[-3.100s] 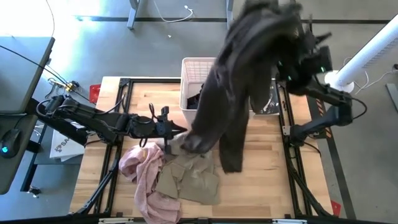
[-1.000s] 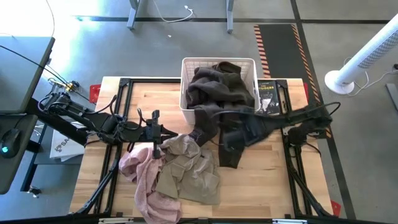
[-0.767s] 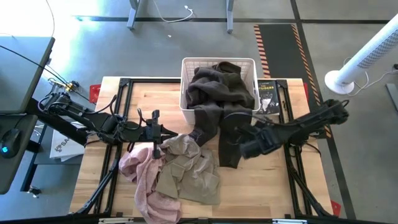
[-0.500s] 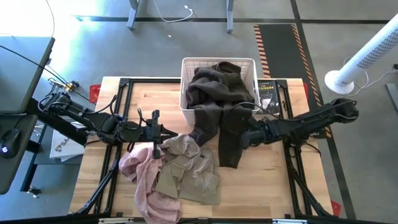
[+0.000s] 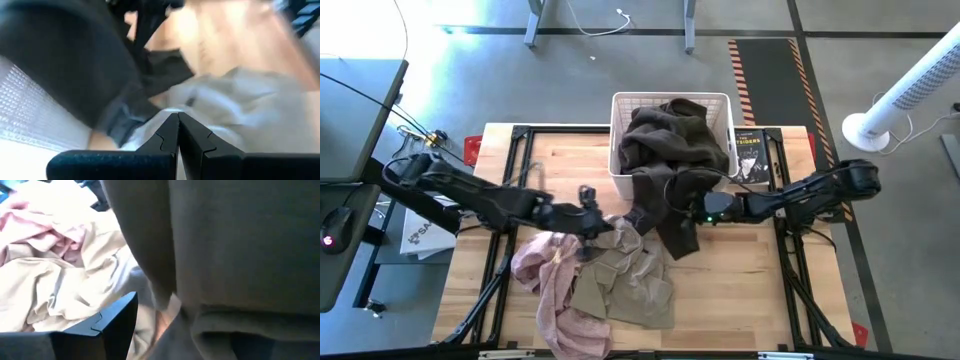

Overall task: Sort clothes
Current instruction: Put the gray pants into the laundry bin

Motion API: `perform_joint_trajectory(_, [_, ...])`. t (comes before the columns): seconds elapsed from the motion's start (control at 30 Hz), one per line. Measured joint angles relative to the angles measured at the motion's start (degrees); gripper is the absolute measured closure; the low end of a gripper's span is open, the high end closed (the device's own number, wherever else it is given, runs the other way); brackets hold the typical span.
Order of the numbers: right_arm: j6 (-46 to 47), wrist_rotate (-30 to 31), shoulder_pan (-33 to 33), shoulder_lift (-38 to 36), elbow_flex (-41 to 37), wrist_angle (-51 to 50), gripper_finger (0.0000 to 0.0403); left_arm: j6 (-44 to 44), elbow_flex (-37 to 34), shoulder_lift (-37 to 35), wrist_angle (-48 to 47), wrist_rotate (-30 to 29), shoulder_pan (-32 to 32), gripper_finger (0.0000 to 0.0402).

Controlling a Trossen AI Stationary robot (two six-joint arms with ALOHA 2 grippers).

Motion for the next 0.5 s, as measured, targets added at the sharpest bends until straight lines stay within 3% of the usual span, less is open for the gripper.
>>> perform_joint_trajectory(0.23, [-5.1,-0.6,0.7,10.1,6.4,3.4,0.0135,3.0,0.0,14.0,9.2,-8.3,5.4,0.0398])
perform_joint_trajectory(0.4, [-5.8,1.7,0.7,15.1,11.9,3.2,0.0140,5.1,0.0,22.6,18.5,-7.7,7.7,0.0399])
perform_joint_trajectory(0.5, [-4.6,3.6,0.7,16.0,14.4,1.9,0.0177,7.1,0.0,25.4,20.2,-7.1,7.5,0.0399])
